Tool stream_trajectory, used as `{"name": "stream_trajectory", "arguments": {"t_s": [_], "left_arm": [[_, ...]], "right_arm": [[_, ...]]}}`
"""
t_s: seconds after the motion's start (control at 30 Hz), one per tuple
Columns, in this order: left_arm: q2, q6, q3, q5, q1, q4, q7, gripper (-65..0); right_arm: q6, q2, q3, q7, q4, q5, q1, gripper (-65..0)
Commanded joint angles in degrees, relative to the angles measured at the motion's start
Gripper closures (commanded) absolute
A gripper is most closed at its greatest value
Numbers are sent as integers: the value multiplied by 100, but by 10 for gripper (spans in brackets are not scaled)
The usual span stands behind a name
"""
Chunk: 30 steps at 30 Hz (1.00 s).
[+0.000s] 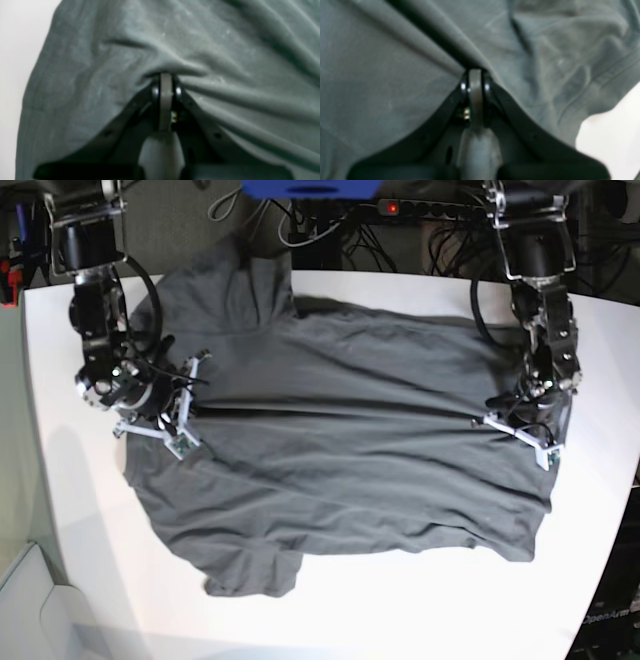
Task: Layout the t-shirt on the table in an organized manner, then fold the t-shirt properly
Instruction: 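Drag the shirt with both grippers toward the collar to straighten it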
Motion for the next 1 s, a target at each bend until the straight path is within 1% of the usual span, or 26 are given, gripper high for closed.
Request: {"name": "stream_trajectory", "arguments": {"t_s": [0.0, 0.3, 0.4, 0.47, 0.53, 0.6, 0.67, 0.73, 0.83, 0.9, 0.97], "left_arm": [[-49, 135, -7, 142, 72, -104, 427, -3], [-49, 135, 2, 142, -499, -157, 454, -3], [-49, 135, 2, 142, -605, -87, 471, -3], [-49, 135, -7, 125, -587, 54, 471, -3], [-49, 135, -24, 98, -517, 309, 480, -3], [-49, 135, -33, 98, -499, 590, 480, -3], [-49, 135, -33, 98, -490, 871, 480, -3], [-49, 135, -33, 98, -490, 994, 480, -3], [-5, 135, -33, 98, -657, 986, 436, -3], [13, 135, -24, 98, -868, 977, 445, -3], [21, 135, -7, 98, -1150, 871, 436, -3]], "right_arm": [[-10, 43, 6, -246, -136, -173, 77, 0], [-10, 52, 6, -246, -663, -173, 604, 0], [-10, 79, 50, -299, -136, -173, 481, 0], [-10, 237, 50, -396, 506, -182, 182, 0], [-10, 290, 50, -475, 1078, -182, 7, 0], [-10, 298, 50, -554, 1421, -182, -2, 0], [-10, 298, 41, -580, 1517, -182, 59, 0], [-2, 290, 15, -554, 1429, -182, 297, 0], [-2, 254, 6, -510, 840, -173, 798, 0], [-2, 158, -73, -457, 269, -173, 1229, 0], [7, 140, -170, -255, -461, -173, 1686, 0]]}}
